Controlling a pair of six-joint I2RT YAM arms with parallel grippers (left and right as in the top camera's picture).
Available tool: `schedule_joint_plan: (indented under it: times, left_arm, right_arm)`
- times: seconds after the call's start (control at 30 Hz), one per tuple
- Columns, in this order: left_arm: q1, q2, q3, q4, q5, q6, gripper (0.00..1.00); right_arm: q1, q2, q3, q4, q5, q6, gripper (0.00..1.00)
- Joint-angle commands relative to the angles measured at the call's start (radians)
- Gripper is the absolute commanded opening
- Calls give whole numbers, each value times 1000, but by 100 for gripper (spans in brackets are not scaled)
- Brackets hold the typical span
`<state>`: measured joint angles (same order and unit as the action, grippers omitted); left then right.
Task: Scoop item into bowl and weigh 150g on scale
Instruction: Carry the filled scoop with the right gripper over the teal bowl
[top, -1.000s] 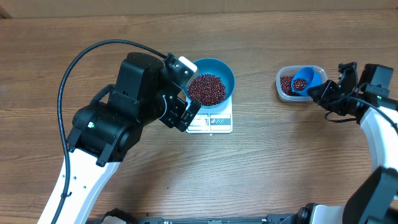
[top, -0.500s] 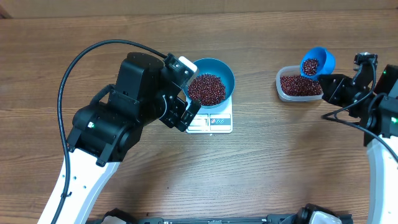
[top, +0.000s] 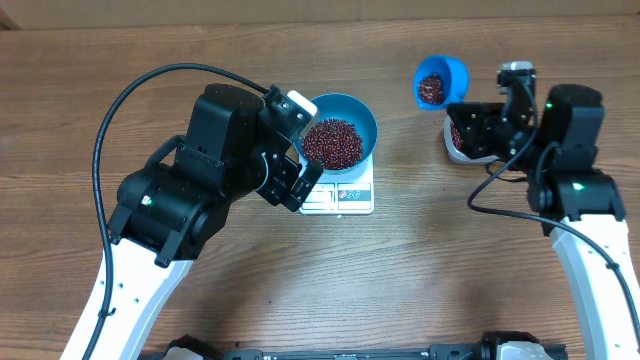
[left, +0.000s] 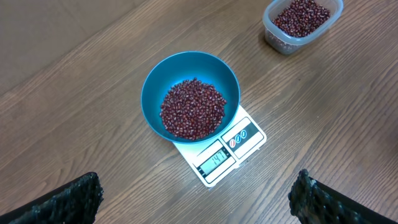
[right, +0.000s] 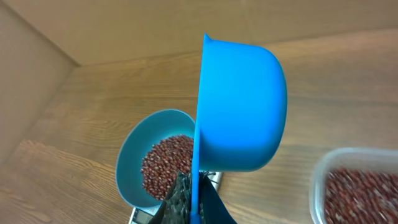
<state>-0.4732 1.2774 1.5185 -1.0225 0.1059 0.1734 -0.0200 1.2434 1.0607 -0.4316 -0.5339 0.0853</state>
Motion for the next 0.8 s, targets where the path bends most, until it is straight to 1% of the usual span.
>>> schedule_joint_plan:
  times: [0.0, 0.37, 0.53, 0.77]
  left_arm:
    - [2, 5, 21, 2, 18, -14, 99]
    - [2, 5, 21, 1, 18, -14, 100]
    - [2, 5, 21, 1, 18, -14, 100]
    - [2, 5, 21, 2, 18, -14, 100]
  right_arm:
    - [44, 36, 35, 27, 32, -7, 4]
    - [176, 189, 35, 180, 35, -13, 4]
    - [245, 238, 35, 197, 36, -100, 4]
    - [330, 240, 35, 226, 56, -217, 4]
